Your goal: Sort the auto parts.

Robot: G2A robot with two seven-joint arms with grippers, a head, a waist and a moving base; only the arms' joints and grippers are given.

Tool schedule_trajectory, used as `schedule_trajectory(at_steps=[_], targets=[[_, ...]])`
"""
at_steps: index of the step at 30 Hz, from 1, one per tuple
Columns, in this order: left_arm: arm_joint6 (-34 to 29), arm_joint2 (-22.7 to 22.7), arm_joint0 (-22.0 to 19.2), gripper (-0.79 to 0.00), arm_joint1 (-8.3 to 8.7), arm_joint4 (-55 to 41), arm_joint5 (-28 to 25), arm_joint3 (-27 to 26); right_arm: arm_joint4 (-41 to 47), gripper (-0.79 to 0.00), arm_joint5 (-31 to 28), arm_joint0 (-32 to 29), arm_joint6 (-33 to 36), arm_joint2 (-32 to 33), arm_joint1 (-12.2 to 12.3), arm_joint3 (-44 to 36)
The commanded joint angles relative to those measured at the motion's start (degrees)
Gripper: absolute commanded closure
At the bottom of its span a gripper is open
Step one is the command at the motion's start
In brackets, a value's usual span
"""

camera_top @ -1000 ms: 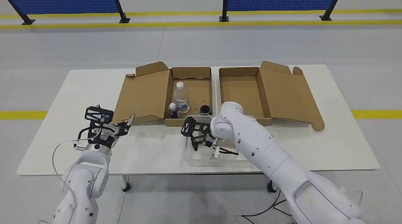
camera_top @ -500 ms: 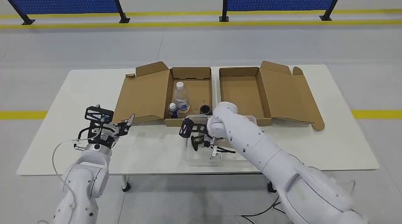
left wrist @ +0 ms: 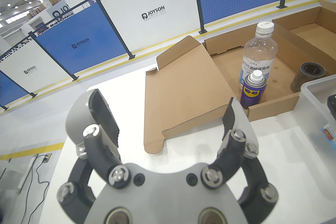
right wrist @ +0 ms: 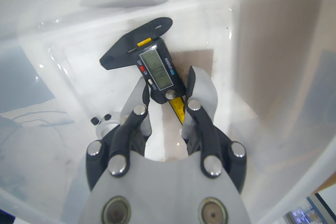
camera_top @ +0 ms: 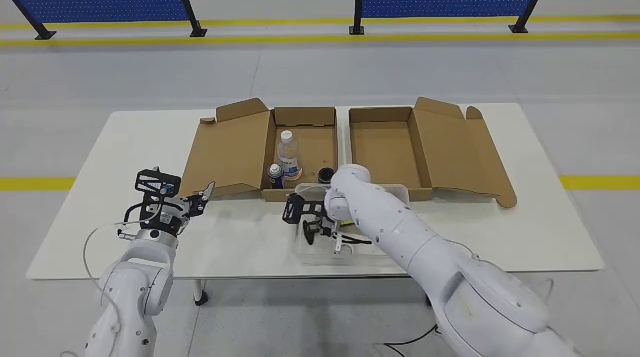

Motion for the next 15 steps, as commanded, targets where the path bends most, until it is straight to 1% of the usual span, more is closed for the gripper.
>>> schedule_trajectory(at_steps=[1, 8, 15], targets=[[0.0, 0.0, 0.0, -0.785, 0.0, 0.0, 0.0, 0.0, -0.02, 0.0, -0.07, 0.21, -0.31, -0.17, -0.34, 0.84], [0.0, 0.0, 0.0, -0.785, 0.0, 0.0, 0.0, 0.0, 0.89, 0.0, -0.15, 0.83, -1.54, 0.03, -1.24, 2.94], [0.0, 0.0, 0.0, -0.785, 0.0, 0.0, 0.0, 0.0, 1.55, 0.0, -0.19, 1.11, -1.49, 0.88, -1.14, 3.47]])
